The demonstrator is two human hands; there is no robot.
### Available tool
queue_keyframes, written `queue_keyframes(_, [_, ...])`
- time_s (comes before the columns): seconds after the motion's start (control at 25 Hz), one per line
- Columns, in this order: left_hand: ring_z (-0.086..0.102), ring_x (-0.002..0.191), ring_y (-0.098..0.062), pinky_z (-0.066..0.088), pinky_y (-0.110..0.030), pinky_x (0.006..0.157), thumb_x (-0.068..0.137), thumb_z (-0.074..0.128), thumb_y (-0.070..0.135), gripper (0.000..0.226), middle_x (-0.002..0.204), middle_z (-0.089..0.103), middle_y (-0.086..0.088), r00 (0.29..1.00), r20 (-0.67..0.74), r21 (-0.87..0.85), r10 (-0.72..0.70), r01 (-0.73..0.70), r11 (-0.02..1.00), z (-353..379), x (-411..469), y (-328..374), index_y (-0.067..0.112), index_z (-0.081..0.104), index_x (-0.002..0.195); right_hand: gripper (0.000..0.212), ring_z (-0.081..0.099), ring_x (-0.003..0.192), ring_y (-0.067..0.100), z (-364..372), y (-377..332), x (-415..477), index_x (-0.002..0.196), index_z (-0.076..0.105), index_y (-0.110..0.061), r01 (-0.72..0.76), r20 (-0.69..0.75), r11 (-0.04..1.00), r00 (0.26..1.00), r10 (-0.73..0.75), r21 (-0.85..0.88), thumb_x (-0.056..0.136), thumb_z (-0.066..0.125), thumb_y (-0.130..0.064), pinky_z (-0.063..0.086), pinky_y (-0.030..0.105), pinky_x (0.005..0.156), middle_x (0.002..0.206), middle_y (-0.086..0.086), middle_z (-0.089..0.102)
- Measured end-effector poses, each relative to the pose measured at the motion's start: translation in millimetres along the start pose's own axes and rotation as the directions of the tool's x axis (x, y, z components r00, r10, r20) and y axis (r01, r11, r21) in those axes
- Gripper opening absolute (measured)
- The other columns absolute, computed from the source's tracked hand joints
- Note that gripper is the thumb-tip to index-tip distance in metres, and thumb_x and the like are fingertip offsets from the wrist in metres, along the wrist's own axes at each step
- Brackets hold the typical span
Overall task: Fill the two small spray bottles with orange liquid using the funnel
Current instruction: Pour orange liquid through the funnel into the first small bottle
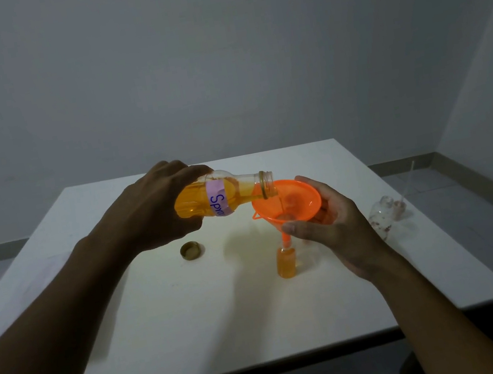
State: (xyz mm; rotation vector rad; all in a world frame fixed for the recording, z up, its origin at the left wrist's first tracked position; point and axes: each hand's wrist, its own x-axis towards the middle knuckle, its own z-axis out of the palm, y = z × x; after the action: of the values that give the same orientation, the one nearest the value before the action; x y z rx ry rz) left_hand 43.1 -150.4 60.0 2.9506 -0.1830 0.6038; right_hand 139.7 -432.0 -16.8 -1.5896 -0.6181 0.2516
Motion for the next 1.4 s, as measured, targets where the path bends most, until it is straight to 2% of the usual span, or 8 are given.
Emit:
queue_keyframes(0.28, [0.05,0.108,-0.021,0.052,-0.039,0.075,0.067,0.081,0.029,0.077,0.121,0.058,-0.001,1.0,-0.013,0.005,0.007,-0.007,1.0,0,-1,-1,0.031,0.044,0.135,0.098,0.06,0.123,0.022,1,-1,0,0.145,0.047,-0.032,-0.007,0.001,1.0,1.0,0.007,0.004,0.058,0.089,-0.049,0.056,0.052,0.098,0.137,-0.003,0.06])
queue_keyframes(0.4, [0.051,0.106,-0.019,0.048,-0.034,0.076,0.066,0.081,0.029,0.077,0.119,0.058,-0.001,1.0,-0.017,-0.014,0.002,-0.003,1.0,3,-2,-2,0.029,0.045,0.134,0.099,0.06,0.124,0.022,1,-2,-1,0.145,0.046,-0.032,-0.01,-0.005,1.0,1.0,0.01,-0.005,0.058,0.088,-0.05,0.056,0.052,0.098,0.138,-0.004,0.058])
queue_keyframes(0.72, [0.06,0.103,-0.018,0.054,-0.035,0.081,0.066,0.086,0.031,0.075,0.121,0.063,-0.002,0.989,-0.07,-0.277,-0.132,0.108,0.955,26,-17,4,0.021,0.05,0.132,0.102,0.057,0.126,0.02,1,-9,0,0.147,0.043,-0.035,-0.015,-0.017,0.999,1.0,0.015,-0.041,0.056,0.086,-0.055,0.056,0.051,0.098,0.14,-0.009,0.054])
queue_keyframes(0.8, [0.06,0.101,-0.016,0.053,-0.032,0.08,0.066,0.085,0.032,0.073,0.12,0.063,0.001,0.983,-0.089,-0.325,-0.162,0.125,0.937,32,-22,6,0.021,0.052,0.131,0.101,0.057,0.125,0.019,0,-10,1,0.147,0.044,-0.035,-0.008,-0.018,0.999,1.0,0.007,-0.042,0.056,0.086,-0.054,0.056,0.05,0.098,0.14,-0.009,0.055])
queue_keyframes(0.96, [0.058,0.098,-0.009,0.045,-0.012,0.075,0.068,0.083,0.033,0.07,0.116,0.061,0.009,0.972,-0.117,-0.425,-0.205,0.137,0.895,43,-31,11,0.023,0.051,0.13,0.101,0.057,0.125,0.017,-1,-13,2,0.146,0.044,-0.035,0.001,-0.02,0.999,1.0,-0.002,-0.032,0.055,0.085,-0.054,0.056,0.045,0.099,0.139,-0.009,0.055])
queue_keyframes(1.2, [0.058,0.099,-0.001,0.047,-0.013,0.075,0.066,0.075,0.048,0.07,0.112,0.061,0.014,0.962,-0.093,-0.483,-0.258,0.183,0.856,52,-39,9,0.031,0.049,0.129,0.093,0.057,0.122,0.014,0,-16,1,0.145,0.043,-0.037,0.013,-0.017,0.999,1.0,-0.014,-0.044,0.062,0.085,-0.048,0.058,0.032,0.09,0.135,-0.016,0.054])
queue_keyframes(1.4, [0.058,0.097,0.001,0.044,-0.01,0.072,0.066,0.073,0.05,0.065,0.106,0.058,0.025,0.962,-0.116,-0.466,-0.249,0.168,0.869,50,-39,11,0.037,0.048,0.125,0.099,0.057,0.123,0.016,1,-14,1,0.146,0.042,-0.038,0.017,-0.016,0.999,1.0,-0.018,-0.044,0.058,0.083,-0.055,0.058,0.038,0.095,0.138,-0.012,0.054])
